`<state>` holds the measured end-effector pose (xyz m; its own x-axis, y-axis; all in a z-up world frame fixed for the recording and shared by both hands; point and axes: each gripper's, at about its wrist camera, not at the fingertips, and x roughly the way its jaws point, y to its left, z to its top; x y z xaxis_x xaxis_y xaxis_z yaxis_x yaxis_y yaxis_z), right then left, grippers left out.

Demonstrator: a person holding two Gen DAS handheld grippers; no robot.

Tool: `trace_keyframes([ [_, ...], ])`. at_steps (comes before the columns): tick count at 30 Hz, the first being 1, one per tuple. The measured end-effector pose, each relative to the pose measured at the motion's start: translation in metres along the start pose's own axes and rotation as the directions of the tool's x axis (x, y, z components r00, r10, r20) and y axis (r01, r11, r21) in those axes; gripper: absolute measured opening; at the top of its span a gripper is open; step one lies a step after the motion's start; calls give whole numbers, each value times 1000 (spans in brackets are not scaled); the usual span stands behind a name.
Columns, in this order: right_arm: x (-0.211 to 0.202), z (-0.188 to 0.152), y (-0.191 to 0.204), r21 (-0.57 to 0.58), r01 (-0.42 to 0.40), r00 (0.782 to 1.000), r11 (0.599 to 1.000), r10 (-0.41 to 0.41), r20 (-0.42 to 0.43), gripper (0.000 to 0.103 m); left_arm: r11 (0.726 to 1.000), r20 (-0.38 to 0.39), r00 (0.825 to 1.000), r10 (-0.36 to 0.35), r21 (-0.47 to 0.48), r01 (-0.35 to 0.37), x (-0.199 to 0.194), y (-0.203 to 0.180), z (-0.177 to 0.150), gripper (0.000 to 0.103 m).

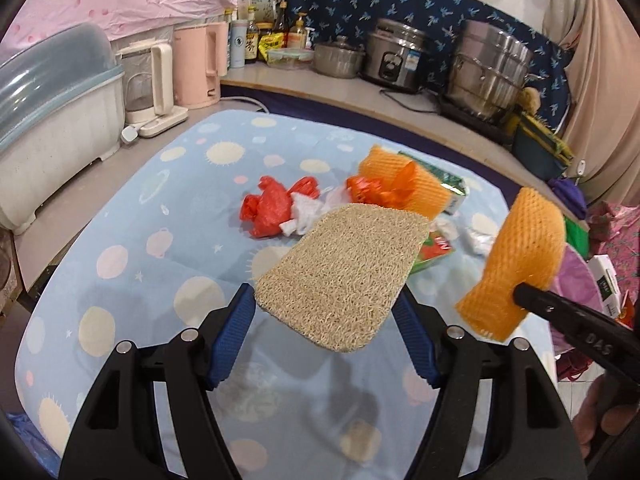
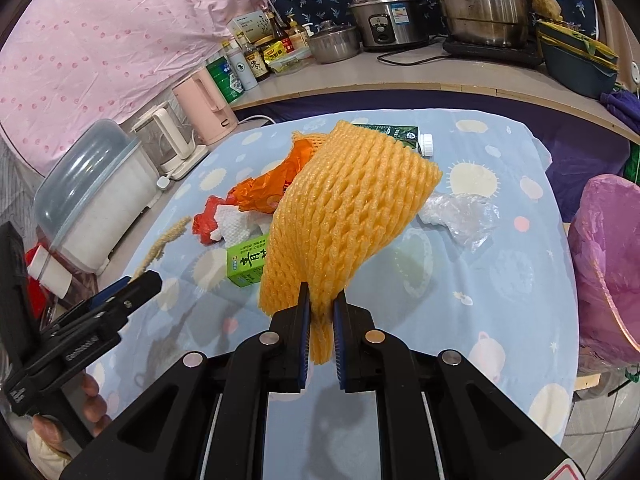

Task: Collect trash
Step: 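Carry pad and foam net over the bin and open both tools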

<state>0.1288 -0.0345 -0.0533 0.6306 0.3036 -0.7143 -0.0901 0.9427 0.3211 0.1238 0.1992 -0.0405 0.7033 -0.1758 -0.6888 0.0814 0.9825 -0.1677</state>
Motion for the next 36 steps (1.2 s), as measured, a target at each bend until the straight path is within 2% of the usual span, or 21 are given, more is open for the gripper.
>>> trace_keyframes([
  [3, -13, -1, -4, 2, 7, 1000, 1000, -7, 17, 10, 999, 5, 999, -37, -3, 37, -13, -14, -2, 66],
  [9, -45, -3, -29, 31, 44, 997, 999, -46, 65, 10, 993, -5, 995, -99, 59, 100, -26, -61, -9, 66],
  [17, -95, -11, -96, 134, 115, 982, 984, -133, 134, 10, 968, -22, 981, -193, 160, 194, -26, -138, -11, 66],
  [22, -122, -16, -147, 209, 175, 965, 962, -210, 160, 11, 936, -41, 961, -272, 220, 274, -18, -199, -7, 66],
  [29, -151, -18, -225, 317, 269, 928, 910, -332, 167, 11, 879, -81, 929, -362, 301, 369, 7, -292, -2, 66],
  [34, -154, -15, -266, 359, 303, 914, 883, -376, 153, 12, 846, -120, 914, -387, 350, 403, 29, -346, -4, 66],
  [36, -148, -14, -279, 361, 315, 913, 878, -384, 136, 13, 840, -134, 914, -384, 360, 406, 39, -363, -6, 66],
])
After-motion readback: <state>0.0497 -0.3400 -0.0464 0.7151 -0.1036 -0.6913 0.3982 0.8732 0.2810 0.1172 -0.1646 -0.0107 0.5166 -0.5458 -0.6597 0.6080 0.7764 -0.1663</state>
